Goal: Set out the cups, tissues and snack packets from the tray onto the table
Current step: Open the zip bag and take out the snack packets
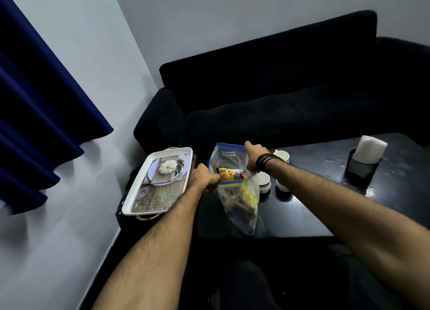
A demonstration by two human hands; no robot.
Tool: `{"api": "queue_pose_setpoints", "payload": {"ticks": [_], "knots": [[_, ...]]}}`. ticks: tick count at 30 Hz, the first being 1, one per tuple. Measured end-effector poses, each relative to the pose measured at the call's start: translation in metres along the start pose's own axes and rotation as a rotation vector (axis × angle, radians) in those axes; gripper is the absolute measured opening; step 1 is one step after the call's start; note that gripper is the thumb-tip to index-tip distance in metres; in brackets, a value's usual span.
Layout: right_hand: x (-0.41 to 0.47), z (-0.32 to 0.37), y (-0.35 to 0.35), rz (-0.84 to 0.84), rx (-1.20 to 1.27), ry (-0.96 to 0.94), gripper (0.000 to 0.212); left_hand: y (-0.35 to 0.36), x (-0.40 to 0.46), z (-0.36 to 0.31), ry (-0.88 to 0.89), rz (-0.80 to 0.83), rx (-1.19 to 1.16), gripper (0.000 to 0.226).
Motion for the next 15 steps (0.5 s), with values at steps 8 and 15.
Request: {"api": "queue_pose_setpoints", "payload": {"ticks": [8,15], "knots": [[-0.019,0.016,-0.023,-0.421,-0.195,-0.251,0.049,-0.012,-0.002,-0.009,0.095,-0.155,-0.241,0.027],[-0.008,0.041,0.029,0.074,-0.312,-0.282,0.029,0.001,0.0,-0.018,0.2,-0.062,-0.376,0.035]]}}
Point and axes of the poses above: each hand's wrist, its own x-axis towards the middle knuckle, its own y-axis out of the palm, z = x × y, the point moved 6 cm from there along x, towards the middle knuckle, and after that the axes turned 1 degree about y, right-handed, at the moved point
